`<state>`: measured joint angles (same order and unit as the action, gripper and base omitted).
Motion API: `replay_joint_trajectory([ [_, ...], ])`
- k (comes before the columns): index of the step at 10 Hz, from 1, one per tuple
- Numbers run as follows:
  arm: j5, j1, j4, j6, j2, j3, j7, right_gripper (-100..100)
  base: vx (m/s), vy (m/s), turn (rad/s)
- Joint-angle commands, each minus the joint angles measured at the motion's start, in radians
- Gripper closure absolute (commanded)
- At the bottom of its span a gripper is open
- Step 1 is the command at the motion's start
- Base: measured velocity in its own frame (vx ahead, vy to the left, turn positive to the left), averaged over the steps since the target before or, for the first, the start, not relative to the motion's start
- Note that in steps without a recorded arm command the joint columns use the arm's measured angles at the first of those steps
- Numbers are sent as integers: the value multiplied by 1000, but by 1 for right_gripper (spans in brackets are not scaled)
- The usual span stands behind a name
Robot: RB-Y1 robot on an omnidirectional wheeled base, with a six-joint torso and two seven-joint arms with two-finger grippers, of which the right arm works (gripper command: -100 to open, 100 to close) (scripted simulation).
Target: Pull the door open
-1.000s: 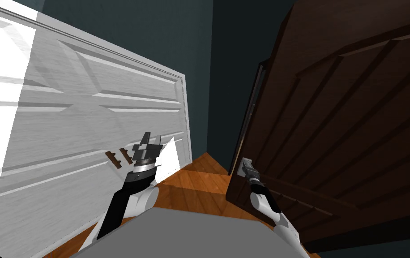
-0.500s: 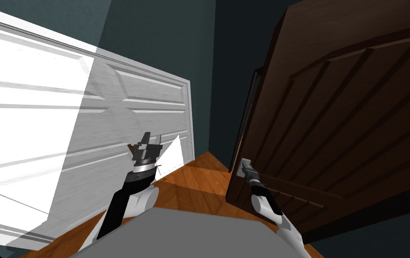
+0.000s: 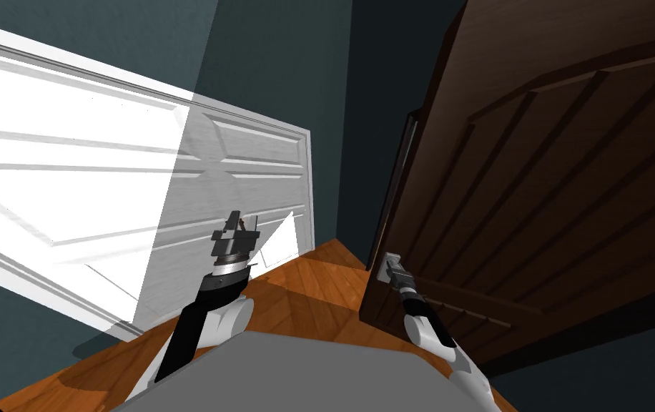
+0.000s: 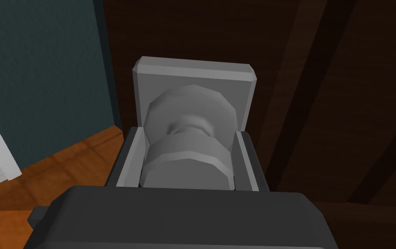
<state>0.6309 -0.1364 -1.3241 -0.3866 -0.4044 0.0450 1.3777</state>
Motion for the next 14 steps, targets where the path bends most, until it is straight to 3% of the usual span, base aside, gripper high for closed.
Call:
replay_joint_trajectory([
  [1,-1,-13,-7,-6,-16,19,18,100,-228,-61,99],
  [5,-5,-39,-29,-23,-54,59,55,100,-208,-53,109],
  [6,-5,-34,-28,-20,-49,52,48,100,-86,-4,24],
  [14,-14,-92,-66,-76,-139,132,129,100,-183,-65,115],
])
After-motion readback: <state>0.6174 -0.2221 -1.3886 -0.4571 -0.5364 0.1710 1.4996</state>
